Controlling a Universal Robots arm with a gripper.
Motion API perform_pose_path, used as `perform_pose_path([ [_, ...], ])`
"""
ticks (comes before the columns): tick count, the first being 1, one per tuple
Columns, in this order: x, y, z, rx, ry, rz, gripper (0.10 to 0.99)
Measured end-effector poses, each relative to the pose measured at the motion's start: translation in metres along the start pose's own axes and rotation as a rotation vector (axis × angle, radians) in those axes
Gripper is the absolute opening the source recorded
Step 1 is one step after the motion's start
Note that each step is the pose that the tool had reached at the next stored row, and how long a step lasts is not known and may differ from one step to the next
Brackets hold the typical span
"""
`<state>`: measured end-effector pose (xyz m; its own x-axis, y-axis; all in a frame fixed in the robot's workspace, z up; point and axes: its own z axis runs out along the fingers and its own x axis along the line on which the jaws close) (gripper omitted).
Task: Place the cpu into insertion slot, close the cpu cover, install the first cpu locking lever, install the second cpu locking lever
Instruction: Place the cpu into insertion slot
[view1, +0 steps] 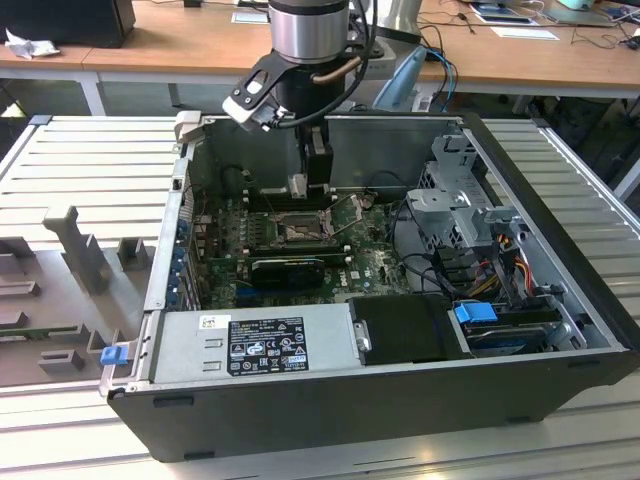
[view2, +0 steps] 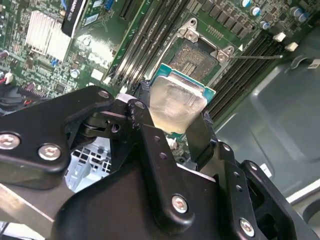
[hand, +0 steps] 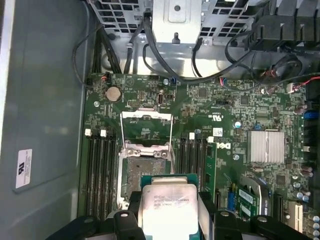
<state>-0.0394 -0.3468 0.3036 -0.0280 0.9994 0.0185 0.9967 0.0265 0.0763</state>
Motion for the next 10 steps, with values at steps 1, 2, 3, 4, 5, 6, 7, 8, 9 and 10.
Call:
perform_pose_path([
  [1,0.0001,-0.0002,0.003,0.0,-0.0008,0.011,0.529],
  [2,0.0001,-0.0005,0.005,0.0,-0.0008,0.011,0.529],
  [3,0.0001,-0.0009,0.0069,0.0,-0.0008,0.011,0.529],
  [4,0.0001,-0.0015,0.0093,0.0,-0.0008,0.011,0.529],
  [5,0.0001,-0.0019,0.011,0.0,-0.0009,0.011,0.529],
  [6,0.0,-0.0023,0.0127,0.0,-0.0008,0.011,0.529],
  [7,0.0,-0.0028,0.0144,0.0,-0.0008,0.011,0.529],
  [8,0.0,-0.0033,0.0164,0.0,-0.0008,0.011,0.529],
  [9,0.0,-0.0035,0.0183,0.0,-0.0008,0.011,0.529],
  [10,0.0,-0.004,0.022,0.0,-0.0007,0.011,0.529],
])
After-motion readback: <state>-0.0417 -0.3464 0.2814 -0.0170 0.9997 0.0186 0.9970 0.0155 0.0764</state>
